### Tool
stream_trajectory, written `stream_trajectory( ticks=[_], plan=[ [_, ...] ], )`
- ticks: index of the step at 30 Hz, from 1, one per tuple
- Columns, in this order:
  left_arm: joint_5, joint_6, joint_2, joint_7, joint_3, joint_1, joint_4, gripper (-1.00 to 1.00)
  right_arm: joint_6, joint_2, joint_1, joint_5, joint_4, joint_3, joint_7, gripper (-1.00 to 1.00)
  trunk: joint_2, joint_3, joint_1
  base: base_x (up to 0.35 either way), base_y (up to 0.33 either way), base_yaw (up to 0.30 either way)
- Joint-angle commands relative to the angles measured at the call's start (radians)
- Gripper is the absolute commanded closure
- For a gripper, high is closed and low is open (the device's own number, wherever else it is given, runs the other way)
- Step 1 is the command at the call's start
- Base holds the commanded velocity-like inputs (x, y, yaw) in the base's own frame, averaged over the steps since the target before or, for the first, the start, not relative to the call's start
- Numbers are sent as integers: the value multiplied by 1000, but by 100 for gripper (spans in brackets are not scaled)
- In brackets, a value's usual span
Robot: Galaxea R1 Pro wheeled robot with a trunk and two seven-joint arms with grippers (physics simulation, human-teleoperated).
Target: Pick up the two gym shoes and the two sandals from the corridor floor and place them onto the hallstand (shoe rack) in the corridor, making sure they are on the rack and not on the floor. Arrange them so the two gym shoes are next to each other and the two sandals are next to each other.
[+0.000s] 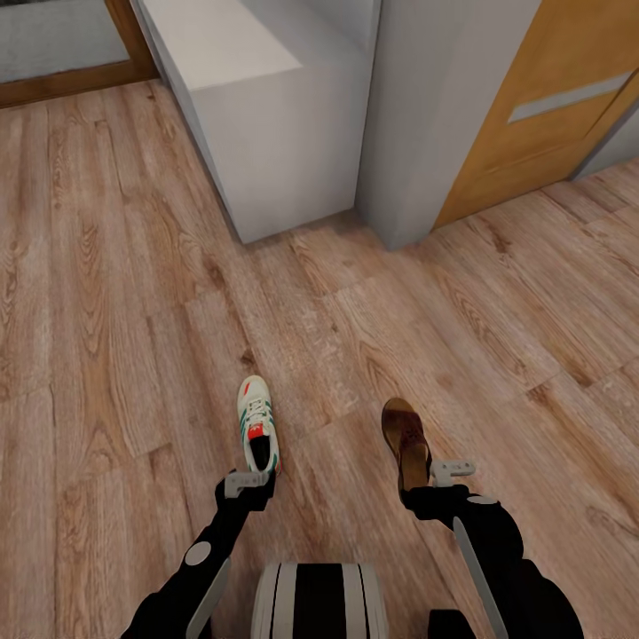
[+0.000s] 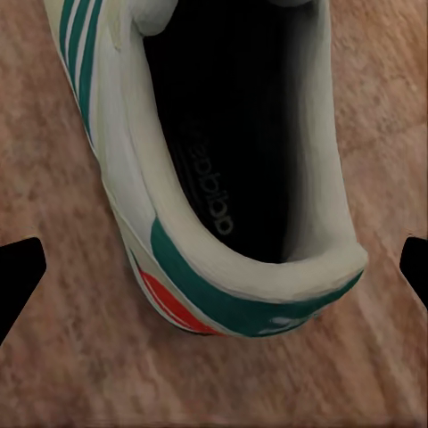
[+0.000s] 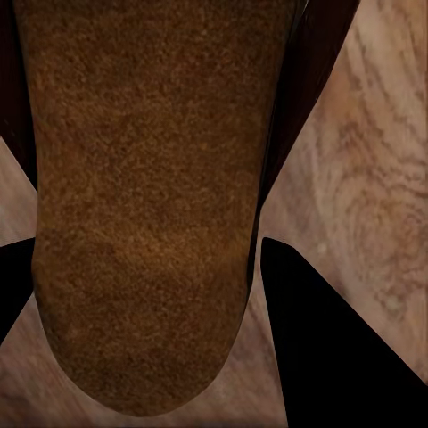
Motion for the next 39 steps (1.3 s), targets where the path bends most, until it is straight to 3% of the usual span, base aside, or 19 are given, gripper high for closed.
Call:
stream_trajectory(
  ticks=[1, 4, 14, 18, 31, 39],
  plan=[
    [10, -3, 0, 1, -3, 0, 1, -100, 5, 0, 0, -1, -1, 1, -3, 100, 0, -4, 0, 0, 0, 0],
    [10, -4, -2, 1, -3, 0, 1, -100, 5, 0, 0, -1, -1, 1, -3, 100, -1, -16, 2, 0, 0, 0],
    [10, -5, -3, 1, -4, 0, 1, -100, 5, 0, 0, -1, -1, 1, -3, 100, -1, -16, 2, 0, 0, 0],
    [10, -5, -7, 1, -4, 0, 1, -100, 5, 0, 0, -1, -1, 1, -3, 100, -2, -32, 3, 0, 0, 0],
    [10, -5, -13, 1, -4, 0, 1, -100, 5, 0, 0, -1, -1, 1, -3, 100, -2, -32, 3, 0, 0, 0],
    [10, -5, -14, 1, -4, 0, 1, -100, 5, 0, 0, -1, -1, 1, -3, 100, -4, -59, 7, 0, 0, 0]
  ],
)
